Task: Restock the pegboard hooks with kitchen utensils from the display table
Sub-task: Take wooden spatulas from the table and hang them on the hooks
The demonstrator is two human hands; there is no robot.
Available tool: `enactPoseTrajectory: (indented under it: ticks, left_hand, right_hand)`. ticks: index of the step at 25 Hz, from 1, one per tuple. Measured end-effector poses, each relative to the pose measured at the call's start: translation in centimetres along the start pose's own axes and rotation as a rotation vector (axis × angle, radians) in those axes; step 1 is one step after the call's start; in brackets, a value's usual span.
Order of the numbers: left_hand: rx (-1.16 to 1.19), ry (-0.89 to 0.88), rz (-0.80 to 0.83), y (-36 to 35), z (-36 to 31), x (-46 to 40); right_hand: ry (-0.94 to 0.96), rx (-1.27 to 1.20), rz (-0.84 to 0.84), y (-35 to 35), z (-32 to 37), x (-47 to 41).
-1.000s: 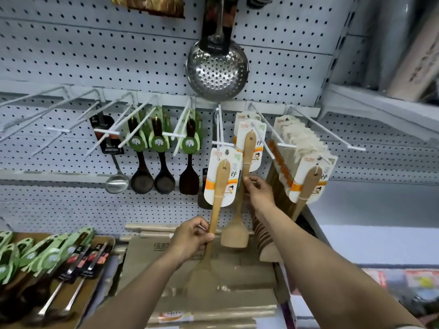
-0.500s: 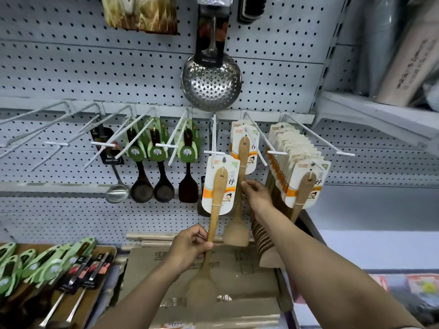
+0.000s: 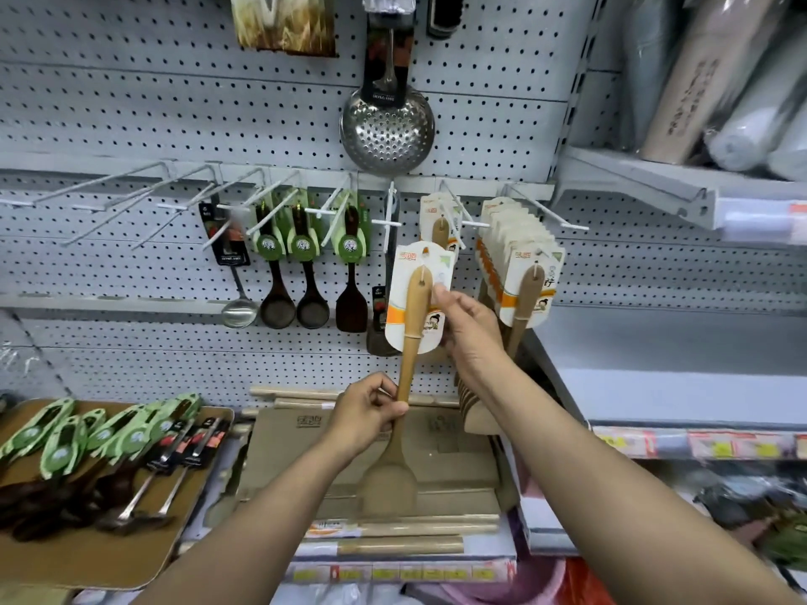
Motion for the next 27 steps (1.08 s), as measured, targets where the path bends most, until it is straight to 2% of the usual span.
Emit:
enactPoseTrajectory:
  ticks: [3, 10, 17, 27]
  left_hand:
    - [-0.005, -0.008, 0.013, -1.2, -0.4, 1.1]
    - [-0.025, -0.024, 0.038, -3.4, -1.2, 0.9]
    - [-0.019, 0.012, 0.042, -4.5, -1.4, -1.0]
    - [-0.006, 0.032, 0.034, -4.4, -1.0, -6.8]
  right_hand:
    - [0.101, 0.095, -0.013, 0.2, 1.3, 2.0]
    - [0.122, 0.068, -0.084, 2.2, 2.4, 3.3]
    - [0.097, 0.107, -0.156, 3.2, 2.5, 0.8]
    - [0.102, 0.13, -0.153, 3.6, 1.6, -5.0]
Point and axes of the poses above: each hand's wrist, its own x-axis away from the middle knuckle, its own y-axis out of the back of the hand, z = x × y, the point moved 1 cm from there along -x, towards the middle knuckle, and after that the axes turned 7 degrees about z, right-handed, at the moved point
